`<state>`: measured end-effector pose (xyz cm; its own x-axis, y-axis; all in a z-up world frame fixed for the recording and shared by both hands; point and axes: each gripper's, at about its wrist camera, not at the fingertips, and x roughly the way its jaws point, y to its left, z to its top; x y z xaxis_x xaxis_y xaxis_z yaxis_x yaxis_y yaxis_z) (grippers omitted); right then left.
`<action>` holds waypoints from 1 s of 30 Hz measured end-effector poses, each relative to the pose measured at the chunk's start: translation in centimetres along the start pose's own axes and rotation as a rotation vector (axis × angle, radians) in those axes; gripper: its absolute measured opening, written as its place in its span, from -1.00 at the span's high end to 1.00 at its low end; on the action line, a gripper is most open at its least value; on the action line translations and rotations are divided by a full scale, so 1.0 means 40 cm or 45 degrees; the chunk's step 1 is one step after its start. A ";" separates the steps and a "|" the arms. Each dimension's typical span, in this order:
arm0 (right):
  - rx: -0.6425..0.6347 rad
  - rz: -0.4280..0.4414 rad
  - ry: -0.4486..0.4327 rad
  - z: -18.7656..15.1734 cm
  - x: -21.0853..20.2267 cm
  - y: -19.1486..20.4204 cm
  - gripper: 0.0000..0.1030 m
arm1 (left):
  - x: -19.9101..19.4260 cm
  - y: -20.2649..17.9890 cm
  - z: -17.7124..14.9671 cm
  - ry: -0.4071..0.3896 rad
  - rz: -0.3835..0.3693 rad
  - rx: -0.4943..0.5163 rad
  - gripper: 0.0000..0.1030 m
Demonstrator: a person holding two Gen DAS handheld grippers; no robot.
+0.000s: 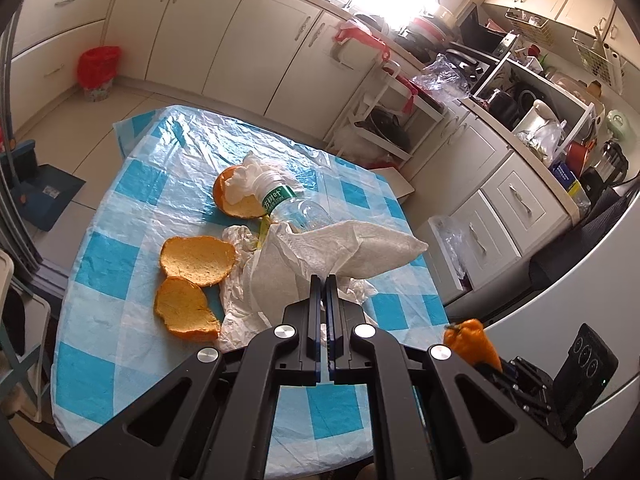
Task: Collect trash
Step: 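Carry the orange peel toward the bin with the right tool while the left lifts the white bag, then release the orange peel into the yellow bin with the right tool while the left carries the white bag there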
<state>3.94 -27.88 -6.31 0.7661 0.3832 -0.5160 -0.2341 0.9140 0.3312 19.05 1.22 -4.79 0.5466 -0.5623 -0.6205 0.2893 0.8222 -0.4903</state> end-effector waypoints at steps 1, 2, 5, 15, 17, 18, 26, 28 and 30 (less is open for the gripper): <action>0.035 -0.036 -0.021 0.002 -0.012 -0.022 0.58 | 0.003 -0.005 -0.001 0.003 -0.008 0.001 0.96; 0.063 -0.065 -0.038 0.001 -0.024 -0.033 0.58 | 0.005 -0.012 -0.002 0.005 -0.018 0.002 0.96; 0.148 -0.170 -0.087 -0.005 -0.050 -0.077 0.57 | 0.010 -0.047 -0.001 0.005 -0.049 0.020 0.96; 0.392 -0.433 -0.101 -0.057 -0.103 -0.219 0.56 | 0.024 -0.199 -0.017 0.030 -0.192 0.115 0.96; 0.442 -0.472 -0.088 -0.072 -0.109 -0.248 0.56 | 0.035 -0.227 -0.030 0.049 -0.213 0.135 0.96; 0.460 -0.492 -0.080 -0.080 -0.111 -0.260 0.56 | 0.040 -0.240 -0.037 0.060 -0.222 0.140 0.96; 0.613 -0.580 0.031 -0.127 -0.098 -0.355 0.55 | 0.137 -0.335 -0.084 0.157 -0.285 0.149 0.96; 0.665 -0.588 0.085 -0.147 -0.089 -0.381 0.55 | 0.166 -0.365 -0.099 0.183 -0.298 0.167 0.96; 0.720 -0.601 0.134 -0.165 -0.075 -0.416 0.55 | 0.199 -0.402 -0.118 0.213 -0.313 0.183 0.96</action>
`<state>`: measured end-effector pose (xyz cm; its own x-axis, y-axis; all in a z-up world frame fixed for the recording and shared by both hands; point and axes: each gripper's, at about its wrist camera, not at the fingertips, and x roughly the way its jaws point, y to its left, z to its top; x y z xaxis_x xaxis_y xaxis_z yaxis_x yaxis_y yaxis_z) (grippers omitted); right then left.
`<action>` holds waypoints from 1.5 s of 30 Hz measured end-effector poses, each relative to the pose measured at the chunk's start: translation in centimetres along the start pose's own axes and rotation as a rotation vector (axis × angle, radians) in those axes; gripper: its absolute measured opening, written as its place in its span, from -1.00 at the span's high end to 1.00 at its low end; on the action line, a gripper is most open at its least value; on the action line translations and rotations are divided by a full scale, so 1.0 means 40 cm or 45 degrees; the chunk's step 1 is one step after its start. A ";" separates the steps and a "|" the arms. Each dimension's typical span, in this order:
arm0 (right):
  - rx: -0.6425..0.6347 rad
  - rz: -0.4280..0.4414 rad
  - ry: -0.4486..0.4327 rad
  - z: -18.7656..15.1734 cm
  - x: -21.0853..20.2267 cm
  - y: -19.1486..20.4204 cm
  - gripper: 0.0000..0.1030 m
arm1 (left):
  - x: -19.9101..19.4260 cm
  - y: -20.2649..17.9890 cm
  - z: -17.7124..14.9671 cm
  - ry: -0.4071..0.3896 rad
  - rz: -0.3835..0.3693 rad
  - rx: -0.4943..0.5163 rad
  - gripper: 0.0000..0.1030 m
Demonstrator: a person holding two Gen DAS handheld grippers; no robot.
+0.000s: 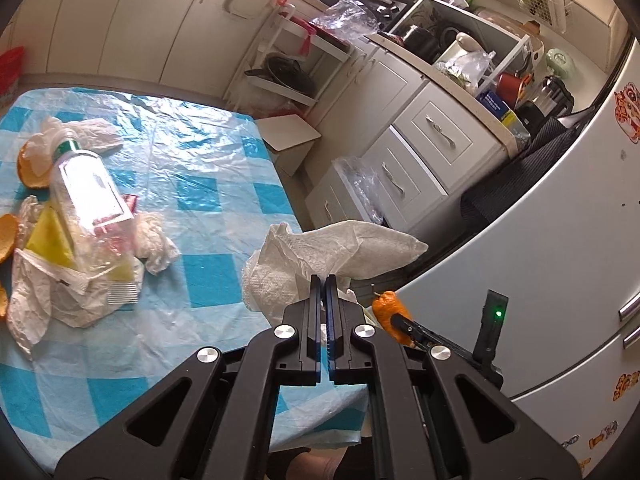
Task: Collect trash
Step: 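Release the orange peel into the yellow bin with the right tool while the left carries the white bag there, then lower the white bag into the yellow bin and open the left tool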
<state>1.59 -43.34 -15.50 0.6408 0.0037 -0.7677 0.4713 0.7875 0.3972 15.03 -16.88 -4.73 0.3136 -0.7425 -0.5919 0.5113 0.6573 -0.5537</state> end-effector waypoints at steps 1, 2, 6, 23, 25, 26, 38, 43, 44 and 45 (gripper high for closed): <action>0.016 -0.020 0.029 0.004 0.018 -0.012 0.54 | 0.024 -0.015 -0.005 0.018 -0.008 0.004 0.96; 0.026 -0.044 0.056 0.006 0.033 -0.023 0.52 | 0.049 -0.033 -0.011 0.036 -0.017 0.007 0.96; 0.105 -0.127 0.190 0.029 0.100 -0.082 0.24 | 0.130 -0.110 -0.040 0.096 -0.045 0.052 0.96; 0.140 0.106 -0.560 0.183 -0.293 -0.091 -0.33 | 0.567 -0.308 -0.205 0.414 0.050 0.193 0.95; 0.134 0.111 -0.585 0.192 -0.301 -0.091 -0.33 | 0.612 -0.315 -0.214 0.451 0.074 0.198 0.89; 0.138 0.114 -0.586 0.194 -0.297 -0.091 -0.33 | 0.630 -0.317 -0.219 0.469 0.076 0.198 0.74; 0.180 0.162 -0.599 0.200 -0.289 -0.077 -0.38 | 0.552 -0.301 -0.181 0.410 0.083 0.218 -0.08; 0.212 0.153 -0.668 0.197 -0.300 -0.052 -0.53 | 0.399 -0.245 -0.135 0.295 0.103 0.224 -0.20; 0.209 0.154 -0.668 0.198 -0.298 -0.041 -0.55 | 0.358 -0.225 -0.120 0.264 0.117 0.220 -0.21; 0.200 0.158 -0.661 0.199 -0.293 -0.027 -0.55 | 0.323 -0.209 -0.109 0.239 0.128 0.215 -0.23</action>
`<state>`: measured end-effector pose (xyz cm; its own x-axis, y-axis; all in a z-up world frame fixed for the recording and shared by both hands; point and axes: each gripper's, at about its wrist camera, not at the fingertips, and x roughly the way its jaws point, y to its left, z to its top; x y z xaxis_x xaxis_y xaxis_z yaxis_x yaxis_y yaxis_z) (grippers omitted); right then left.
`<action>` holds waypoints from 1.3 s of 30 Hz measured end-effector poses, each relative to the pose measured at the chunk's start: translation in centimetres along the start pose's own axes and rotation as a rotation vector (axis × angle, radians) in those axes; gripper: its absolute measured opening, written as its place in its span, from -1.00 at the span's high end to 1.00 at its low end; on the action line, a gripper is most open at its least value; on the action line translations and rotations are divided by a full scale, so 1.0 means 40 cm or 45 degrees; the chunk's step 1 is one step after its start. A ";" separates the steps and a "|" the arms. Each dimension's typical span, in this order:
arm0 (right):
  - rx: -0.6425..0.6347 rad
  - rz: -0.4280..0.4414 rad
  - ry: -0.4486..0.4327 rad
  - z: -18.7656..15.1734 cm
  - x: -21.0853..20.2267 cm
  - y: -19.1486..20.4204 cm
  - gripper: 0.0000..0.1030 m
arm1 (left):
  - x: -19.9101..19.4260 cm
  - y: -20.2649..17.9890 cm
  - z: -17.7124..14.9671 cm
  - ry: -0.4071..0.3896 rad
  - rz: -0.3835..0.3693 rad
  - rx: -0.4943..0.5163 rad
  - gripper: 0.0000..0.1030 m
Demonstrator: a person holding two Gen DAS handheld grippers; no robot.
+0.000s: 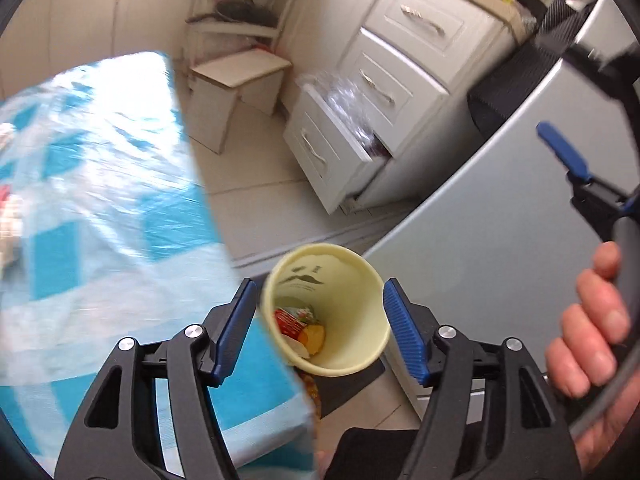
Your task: Collect trash
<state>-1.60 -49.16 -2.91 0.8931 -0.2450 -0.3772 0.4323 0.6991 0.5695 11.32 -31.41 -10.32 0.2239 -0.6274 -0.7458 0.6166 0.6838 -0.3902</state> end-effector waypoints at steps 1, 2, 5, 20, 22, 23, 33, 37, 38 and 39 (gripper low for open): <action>-0.010 0.009 0.010 -0.003 0.007 0.013 -0.55 | -0.036 0.024 0.003 -0.028 0.015 -0.010 -0.24; -0.029 0.022 0.023 -0.010 0.015 0.033 -0.55 | -0.074 0.052 0.005 -0.055 0.034 -0.023 -0.25; -0.092 0.053 0.056 -0.029 0.033 0.086 -0.59 | -0.178 0.140 0.006 -0.130 0.088 -0.070 -0.27; -0.396 0.208 0.312 -0.176 0.136 0.329 -0.62 | -0.517 0.648 -0.059 -0.346 0.332 -0.671 -0.31; -0.455 0.223 0.357 -0.207 0.150 0.363 -0.62 | -0.515 0.672 -0.066 -0.333 0.331 -0.702 -0.31; -0.490 0.231 0.386 -0.225 0.159 0.381 -0.62 | -0.511 0.680 -0.067 -0.318 0.320 -0.712 -0.31; -0.720 0.287 0.547 -0.365 0.209 0.500 -0.62 | -0.400 0.757 -0.074 -0.229 0.157 -0.891 -0.21; -0.797 0.257 0.590 -0.409 0.228 0.519 -0.62 | -0.361 0.786 -0.066 -0.222 0.122 -0.963 -0.05; -0.817 0.247 0.600 -0.418 0.233 0.522 -0.62 | -0.352 0.790 -0.064 -0.220 0.122 -0.972 0.00; -0.833 0.242 0.610 -0.427 0.238 0.525 -0.62 | -0.345 0.793 -0.062 -0.220 0.120 -0.980 0.05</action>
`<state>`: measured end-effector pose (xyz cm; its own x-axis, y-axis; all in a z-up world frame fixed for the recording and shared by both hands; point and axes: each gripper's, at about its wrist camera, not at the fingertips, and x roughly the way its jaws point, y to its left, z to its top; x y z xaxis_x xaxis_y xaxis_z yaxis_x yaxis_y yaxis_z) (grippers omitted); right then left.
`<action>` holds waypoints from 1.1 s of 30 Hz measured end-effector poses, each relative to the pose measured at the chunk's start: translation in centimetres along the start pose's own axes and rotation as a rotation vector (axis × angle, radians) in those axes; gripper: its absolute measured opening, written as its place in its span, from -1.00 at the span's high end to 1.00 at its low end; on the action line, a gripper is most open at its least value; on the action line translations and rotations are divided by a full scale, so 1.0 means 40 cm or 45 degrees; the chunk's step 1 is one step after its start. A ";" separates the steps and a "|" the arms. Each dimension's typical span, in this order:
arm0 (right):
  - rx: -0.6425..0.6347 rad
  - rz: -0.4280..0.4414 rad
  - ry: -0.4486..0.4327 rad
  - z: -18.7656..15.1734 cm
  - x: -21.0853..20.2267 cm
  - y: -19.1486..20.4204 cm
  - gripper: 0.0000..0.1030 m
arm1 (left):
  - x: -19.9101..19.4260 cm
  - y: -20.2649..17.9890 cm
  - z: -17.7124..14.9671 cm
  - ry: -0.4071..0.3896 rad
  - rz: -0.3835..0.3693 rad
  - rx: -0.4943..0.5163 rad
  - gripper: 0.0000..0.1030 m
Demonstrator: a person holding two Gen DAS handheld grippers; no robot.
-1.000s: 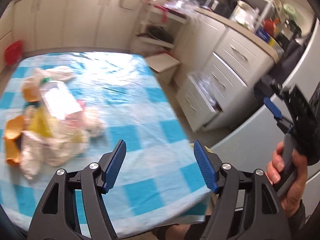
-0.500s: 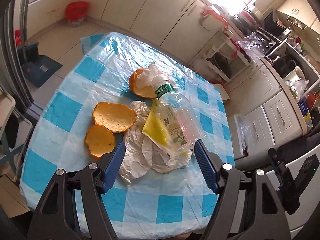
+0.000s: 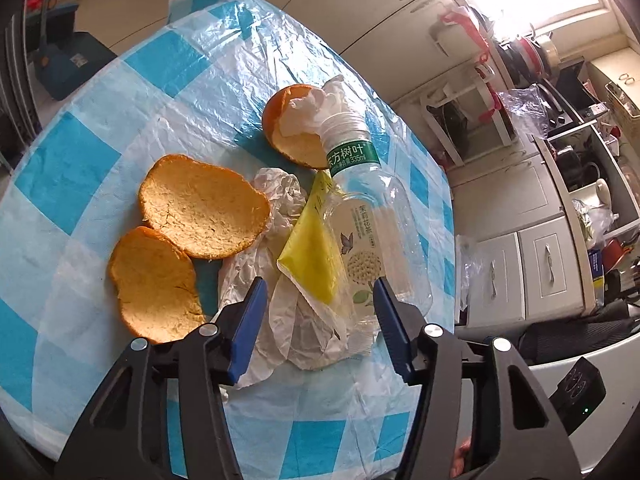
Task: Collect trash
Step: 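Grasp the yellow snack wrapper with the left tool while the right reaches toward the white tissue, then close the right tool on the crumpled white tissue while the left holds the yellow wrapper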
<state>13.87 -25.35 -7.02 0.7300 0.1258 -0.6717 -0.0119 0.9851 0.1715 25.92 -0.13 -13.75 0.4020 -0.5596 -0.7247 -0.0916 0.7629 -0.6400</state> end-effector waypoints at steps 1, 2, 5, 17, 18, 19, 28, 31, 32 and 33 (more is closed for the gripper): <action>-0.008 -0.001 0.010 -0.001 0.008 0.006 -0.62 | 0.008 -0.001 0.002 0.002 -0.001 -0.006 0.08; -0.014 0.001 0.021 -0.002 0.017 0.010 -0.62 | 0.015 -0.002 0.005 0.000 0.001 -0.009 0.13; -0.032 0.004 0.046 -0.001 0.036 0.023 -0.62 | 0.030 -0.005 0.016 -0.008 0.005 -0.021 0.25; -0.052 -0.003 0.111 0.011 0.103 0.037 -0.62 | 0.038 -0.017 0.047 -0.051 0.055 0.046 0.98; -0.050 -0.001 0.115 0.012 0.109 0.039 -0.62 | 0.025 -0.029 0.048 -0.062 0.035 0.070 0.98; -0.046 0.004 0.119 0.014 0.115 0.042 -0.62 | 0.011 -0.038 0.050 -0.068 0.018 0.087 0.98; -0.111 -0.019 0.148 0.011 0.159 0.094 -0.51 | -0.131 -0.106 0.029 -0.145 -0.067 0.272 0.99; -0.104 -0.023 0.162 0.011 0.174 0.098 -0.45 | -0.188 -0.104 0.032 -0.185 -0.113 0.293 0.99; -0.103 -0.023 0.169 0.010 0.179 0.099 -0.42 | -0.205 -0.103 0.035 -0.200 -0.135 0.291 0.99; -0.103 -0.021 0.177 0.008 0.185 0.102 -0.39 | -0.223 -0.100 0.039 -0.216 -0.167 0.288 0.98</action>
<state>19.44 -20.45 -11.06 0.6290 0.1187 -0.7683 -0.0593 0.9927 0.1048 24.13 2.33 -4.33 0.5449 -0.6104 -0.5749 0.1681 0.7513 -0.6382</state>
